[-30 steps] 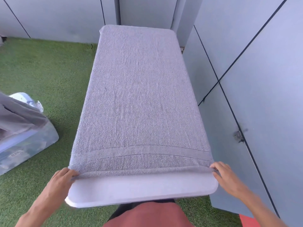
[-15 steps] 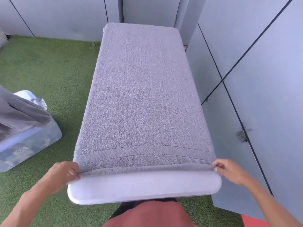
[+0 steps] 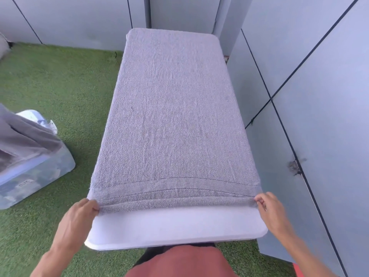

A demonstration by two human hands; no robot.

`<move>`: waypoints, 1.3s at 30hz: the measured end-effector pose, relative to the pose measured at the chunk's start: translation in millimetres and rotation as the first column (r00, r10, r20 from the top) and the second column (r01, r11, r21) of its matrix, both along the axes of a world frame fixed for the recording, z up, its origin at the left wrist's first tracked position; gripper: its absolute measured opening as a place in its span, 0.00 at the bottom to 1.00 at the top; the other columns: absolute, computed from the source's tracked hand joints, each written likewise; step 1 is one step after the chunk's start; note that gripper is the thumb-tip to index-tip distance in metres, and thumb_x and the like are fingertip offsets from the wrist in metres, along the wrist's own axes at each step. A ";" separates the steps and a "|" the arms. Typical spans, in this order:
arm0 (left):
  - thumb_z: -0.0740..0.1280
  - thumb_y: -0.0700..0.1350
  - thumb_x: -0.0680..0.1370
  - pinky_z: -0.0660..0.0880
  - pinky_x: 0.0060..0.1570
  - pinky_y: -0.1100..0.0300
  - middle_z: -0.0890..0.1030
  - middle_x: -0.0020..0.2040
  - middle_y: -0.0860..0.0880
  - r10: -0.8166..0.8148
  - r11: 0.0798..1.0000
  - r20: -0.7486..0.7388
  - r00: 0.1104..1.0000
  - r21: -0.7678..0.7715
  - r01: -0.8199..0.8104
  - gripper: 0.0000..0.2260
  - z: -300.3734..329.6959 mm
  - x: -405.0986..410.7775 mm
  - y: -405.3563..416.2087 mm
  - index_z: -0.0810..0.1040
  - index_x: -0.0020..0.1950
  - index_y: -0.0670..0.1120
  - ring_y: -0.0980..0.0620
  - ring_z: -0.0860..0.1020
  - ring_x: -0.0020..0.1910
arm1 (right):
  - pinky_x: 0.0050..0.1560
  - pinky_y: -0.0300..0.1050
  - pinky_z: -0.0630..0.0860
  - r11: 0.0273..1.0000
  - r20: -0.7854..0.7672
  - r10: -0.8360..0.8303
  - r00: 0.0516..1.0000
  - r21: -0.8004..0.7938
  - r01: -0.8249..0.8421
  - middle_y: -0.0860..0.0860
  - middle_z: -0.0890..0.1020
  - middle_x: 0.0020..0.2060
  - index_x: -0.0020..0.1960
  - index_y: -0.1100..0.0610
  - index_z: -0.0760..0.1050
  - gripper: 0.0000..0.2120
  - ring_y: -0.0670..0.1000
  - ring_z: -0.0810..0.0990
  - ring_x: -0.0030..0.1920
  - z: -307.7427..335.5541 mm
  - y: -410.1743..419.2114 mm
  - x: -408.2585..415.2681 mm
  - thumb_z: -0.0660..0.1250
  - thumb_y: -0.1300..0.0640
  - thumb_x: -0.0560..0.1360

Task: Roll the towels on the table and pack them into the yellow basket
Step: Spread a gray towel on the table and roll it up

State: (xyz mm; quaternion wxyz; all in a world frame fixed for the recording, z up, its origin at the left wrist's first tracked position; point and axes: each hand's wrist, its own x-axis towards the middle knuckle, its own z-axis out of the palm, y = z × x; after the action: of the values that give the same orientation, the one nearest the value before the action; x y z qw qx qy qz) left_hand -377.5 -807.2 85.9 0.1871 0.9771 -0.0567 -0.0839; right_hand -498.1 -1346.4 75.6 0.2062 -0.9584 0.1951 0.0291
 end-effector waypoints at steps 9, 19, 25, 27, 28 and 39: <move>0.72 0.29 0.68 0.76 0.48 0.43 0.75 0.55 0.42 -0.103 0.990 0.149 0.983 0.107 0.087 0.20 -38.7 -22.3 3.3 0.75 0.57 0.40 0.39 0.74 0.54 | 0.51 0.47 0.76 0.954 -0.018 0.103 0.995 -0.282 -0.104 0.51 0.75 0.51 0.53 0.60 0.78 0.15 0.50 0.69 0.52 -6.3 5.8 -6.4 0.73 0.67 0.68; 0.62 0.32 0.77 0.74 0.44 0.61 0.82 0.52 0.48 -0.105 0.990 -0.190 0.976 0.072 0.121 0.13 -12.9 11.9 20.1 0.81 0.56 0.44 0.50 0.79 0.48 | 0.52 0.43 0.69 0.989 -0.237 0.132 0.962 -0.032 -0.144 0.46 0.77 0.48 0.55 0.57 0.78 0.10 0.51 0.73 0.54 5.3 -17.9 -1.1 0.61 0.64 0.78; 0.70 0.35 0.74 0.71 0.38 0.60 0.79 0.43 0.50 0.023 0.997 -0.212 0.977 -0.071 -0.039 0.11 0.4 42.9 13.4 0.77 0.42 0.52 0.53 0.76 0.40 | 0.42 0.36 0.68 0.939 -0.232 -0.193 0.953 0.237 0.248 0.52 0.81 0.38 0.39 0.49 0.76 0.12 0.55 0.80 0.44 20.0 -18.4 27.8 0.73 0.64 0.68; 0.73 0.35 0.71 0.68 0.33 0.58 0.75 0.38 0.52 0.020 0.999 -0.032 0.999 -0.041 -0.022 0.09 3.7 34.6 9.9 0.79 0.38 0.49 0.52 0.74 0.37 | 0.47 0.41 0.66 0.972 -0.114 -0.224 0.968 0.051 0.231 0.50 0.77 0.37 0.37 0.48 0.76 0.11 0.56 0.77 0.45 15.0 -13.6 23.0 0.75 0.63 0.67; 0.73 0.35 0.71 0.68 0.31 0.57 0.74 0.36 0.52 -0.017 1.000 0.051 0.999 0.002 0.017 0.08 1.9 26.8 7.7 0.80 0.39 0.47 0.50 0.73 0.37 | 0.49 0.44 0.65 0.979 -0.059 -0.199 0.978 -0.061 0.196 0.48 0.75 0.37 0.37 0.50 0.78 0.09 0.56 0.74 0.45 13.2 -7.7 18.4 0.74 0.62 0.68; 0.70 0.24 0.67 0.76 0.45 0.42 0.77 0.52 0.40 -0.024 1.000 0.228 0.973 0.005 0.024 0.16 -40.9 -7.5 -10.7 0.77 0.53 0.36 0.38 0.74 0.50 | 0.57 0.53 0.74 0.975 -0.030 -0.043 0.999 -0.220 0.036 0.55 0.77 0.52 0.56 0.64 0.78 0.16 0.57 0.73 0.54 -2.7 18.5 3.7 0.72 0.69 0.69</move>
State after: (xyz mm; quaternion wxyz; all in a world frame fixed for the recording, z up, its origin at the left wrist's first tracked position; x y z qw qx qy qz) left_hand -385.0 -817.9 45.0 0.1774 0.9797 -0.0896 0.0267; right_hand -494.3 -1328.0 72.9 0.0963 -0.9706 0.2196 0.0197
